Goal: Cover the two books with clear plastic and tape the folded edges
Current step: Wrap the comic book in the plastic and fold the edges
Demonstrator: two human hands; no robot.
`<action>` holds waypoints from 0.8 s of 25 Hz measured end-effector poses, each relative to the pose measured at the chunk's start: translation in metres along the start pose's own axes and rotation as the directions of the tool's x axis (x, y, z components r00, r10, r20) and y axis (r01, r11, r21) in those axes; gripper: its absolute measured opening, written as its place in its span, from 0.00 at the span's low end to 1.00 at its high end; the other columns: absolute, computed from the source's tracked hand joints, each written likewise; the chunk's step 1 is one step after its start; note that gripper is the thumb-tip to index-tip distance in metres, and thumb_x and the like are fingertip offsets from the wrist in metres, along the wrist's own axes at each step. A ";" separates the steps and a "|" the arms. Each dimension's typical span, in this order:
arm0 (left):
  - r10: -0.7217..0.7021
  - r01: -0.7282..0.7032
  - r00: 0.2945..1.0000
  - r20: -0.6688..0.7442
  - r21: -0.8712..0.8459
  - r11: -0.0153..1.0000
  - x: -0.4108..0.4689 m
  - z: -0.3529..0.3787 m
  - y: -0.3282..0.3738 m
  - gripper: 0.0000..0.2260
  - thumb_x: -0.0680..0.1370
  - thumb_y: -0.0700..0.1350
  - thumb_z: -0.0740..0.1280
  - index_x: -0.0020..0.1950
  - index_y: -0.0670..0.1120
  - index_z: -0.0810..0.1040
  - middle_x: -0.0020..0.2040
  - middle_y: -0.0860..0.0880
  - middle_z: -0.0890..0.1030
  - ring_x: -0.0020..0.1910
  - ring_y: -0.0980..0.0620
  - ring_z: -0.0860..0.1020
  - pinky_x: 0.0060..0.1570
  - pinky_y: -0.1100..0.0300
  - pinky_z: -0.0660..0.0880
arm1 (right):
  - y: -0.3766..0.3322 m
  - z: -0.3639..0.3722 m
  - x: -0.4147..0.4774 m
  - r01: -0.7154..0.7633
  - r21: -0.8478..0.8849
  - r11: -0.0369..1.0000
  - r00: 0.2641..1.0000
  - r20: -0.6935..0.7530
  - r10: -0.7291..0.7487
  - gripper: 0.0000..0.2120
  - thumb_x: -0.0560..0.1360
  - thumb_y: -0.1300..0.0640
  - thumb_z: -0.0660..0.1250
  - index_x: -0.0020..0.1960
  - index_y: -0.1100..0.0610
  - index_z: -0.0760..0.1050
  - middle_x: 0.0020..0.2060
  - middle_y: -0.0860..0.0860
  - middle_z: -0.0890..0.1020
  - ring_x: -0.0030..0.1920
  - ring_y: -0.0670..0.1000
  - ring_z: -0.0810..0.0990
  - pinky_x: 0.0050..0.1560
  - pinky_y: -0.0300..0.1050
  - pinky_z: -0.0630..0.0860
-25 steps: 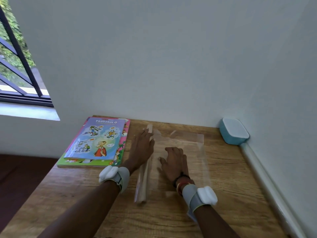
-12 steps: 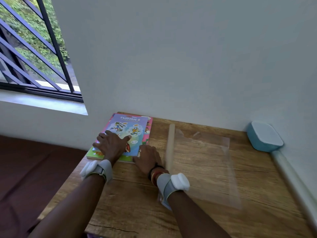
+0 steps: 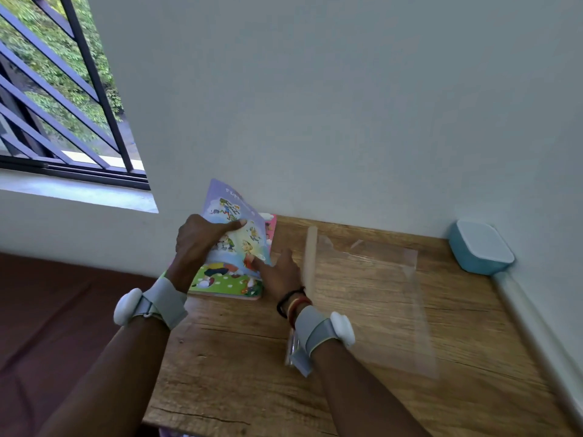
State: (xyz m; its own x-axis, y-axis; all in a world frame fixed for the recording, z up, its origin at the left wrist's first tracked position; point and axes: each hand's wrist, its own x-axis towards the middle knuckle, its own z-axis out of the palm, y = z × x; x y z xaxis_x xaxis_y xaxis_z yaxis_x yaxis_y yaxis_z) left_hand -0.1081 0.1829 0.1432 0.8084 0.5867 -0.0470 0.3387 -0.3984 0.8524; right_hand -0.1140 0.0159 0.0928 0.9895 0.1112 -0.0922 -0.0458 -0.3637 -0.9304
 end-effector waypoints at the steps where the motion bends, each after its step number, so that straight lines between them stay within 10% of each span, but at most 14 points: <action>1: 0.013 -0.014 1.000 -0.010 -0.082 0.997 -0.007 0.002 0.013 0.37 0.50 0.73 0.76 0.46 0.46 0.83 0.42 0.46 0.85 0.43 0.47 0.84 0.46 0.52 0.81 | -0.002 -0.012 0.002 -0.049 0.101 0.994 0.998 -0.024 0.052 0.32 0.69 0.41 0.73 0.62 0.63 0.69 0.50 0.49 0.79 0.54 0.52 0.78 0.44 0.41 0.70; 7: 0.113 0.044 0.917 0.383 -0.377 0.925 -0.082 0.071 0.053 0.24 0.64 0.64 0.77 0.46 0.44 0.85 0.42 0.43 0.86 0.41 0.46 0.85 0.45 0.51 0.81 | 0.038 -0.117 -0.003 -0.127 0.614 0.779 0.976 -0.064 0.209 0.19 0.71 0.46 0.73 0.52 0.61 0.82 0.47 0.57 0.85 0.50 0.58 0.84 0.55 0.56 0.80; 10: 0.062 0.223 0.810 0.583 -0.404 0.887 -0.113 0.129 0.047 0.23 0.67 0.59 0.77 0.54 0.45 0.84 0.48 0.43 0.86 0.45 0.44 0.85 0.52 0.45 0.81 | 0.072 -0.167 -0.015 -0.141 0.514 0.846 0.929 -0.226 0.292 0.17 0.70 0.47 0.74 0.50 0.59 0.83 0.44 0.54 0.86 0.47 0.56 0.85 0.53 0.54 0.81; 16: -0.011 0.171 0.809 0.588 -0.218 0.961 -0.121 0.189 0.021 0.40 0.57 0.73 0.73 0.55 0.43 0.81 0.51 0.46 0.85 0.50 0.43 0.83 0.56 0.47 0.79 | 0.104 -0.208 -0.025 -0.263 0.209 0.942 0.884 -0.339 0.322 0.27 0.57 0.39 0.73 0.48 0.57 0.83 0.43 0.51 0.86 0.47 0.55 0.84 0.53 0.53 0.80; 20: 0.009 0.018 0.897 0.441 -0.056 0.998 -0.149 0.176 0.028 0.10 0.80 0.49 0.66 0.49 0.42 0.72 0.45 0.51 0.72 0.52 0.48 0.76 0.47 0.62 0.70 | 0.098 -0.206 -0.026 -0.356 -0.137 0.924 0.886 -0.364 0.287 0.31 0.60 0.36 0.69 0.53 0.57 0.80 0.50 0.55 0.84 0.52 0.59 0.81 0.52 0.49 0.77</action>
State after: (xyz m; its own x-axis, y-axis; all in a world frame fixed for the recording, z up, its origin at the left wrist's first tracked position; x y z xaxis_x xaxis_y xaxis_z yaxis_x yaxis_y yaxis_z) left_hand -0.1339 -0.0395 0.0823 0.9409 0.2120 -0.2643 0.3254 -0.3479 0.8792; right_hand -0.1155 -0.2136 0.0767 0.9133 -0.3430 -0.2195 -0.3758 -0.5027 -0.7785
